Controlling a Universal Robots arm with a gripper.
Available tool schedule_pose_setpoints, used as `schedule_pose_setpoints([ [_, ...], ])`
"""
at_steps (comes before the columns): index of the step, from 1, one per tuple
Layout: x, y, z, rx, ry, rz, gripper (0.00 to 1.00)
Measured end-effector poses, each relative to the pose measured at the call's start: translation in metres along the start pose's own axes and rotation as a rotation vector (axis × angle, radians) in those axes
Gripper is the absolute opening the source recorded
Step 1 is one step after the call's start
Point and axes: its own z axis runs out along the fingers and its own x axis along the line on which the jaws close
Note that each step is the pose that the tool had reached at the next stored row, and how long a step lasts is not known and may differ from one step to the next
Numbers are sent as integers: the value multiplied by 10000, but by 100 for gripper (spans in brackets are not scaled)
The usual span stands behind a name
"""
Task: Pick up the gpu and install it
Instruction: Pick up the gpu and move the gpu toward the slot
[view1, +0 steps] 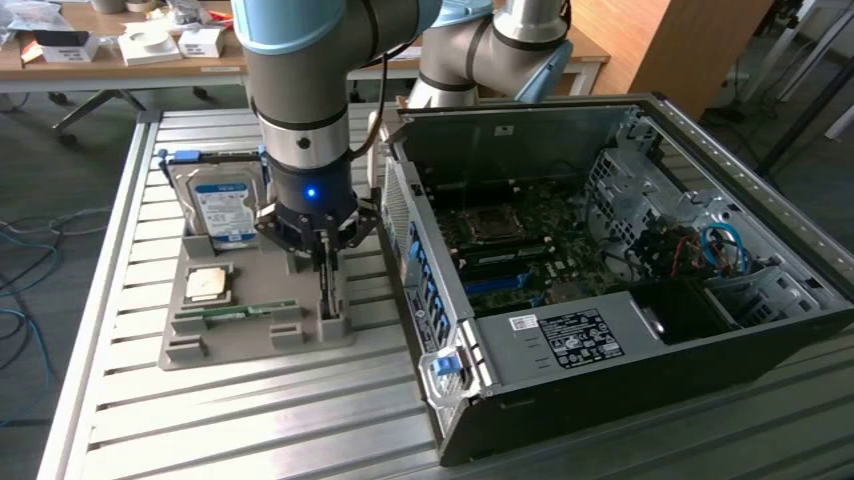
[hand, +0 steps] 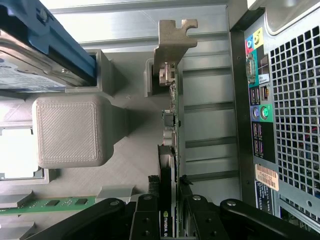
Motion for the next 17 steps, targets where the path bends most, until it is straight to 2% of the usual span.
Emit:
schedule_pose_setpoints([
  [3,0,0,0,-1,1,-56,26],
  [8,0,0,1,-19,27,-648,26],
  [13,0,0,0,-20,27,-649,26],
  [17,-1,3,-57,-26,28,-650,26],
])
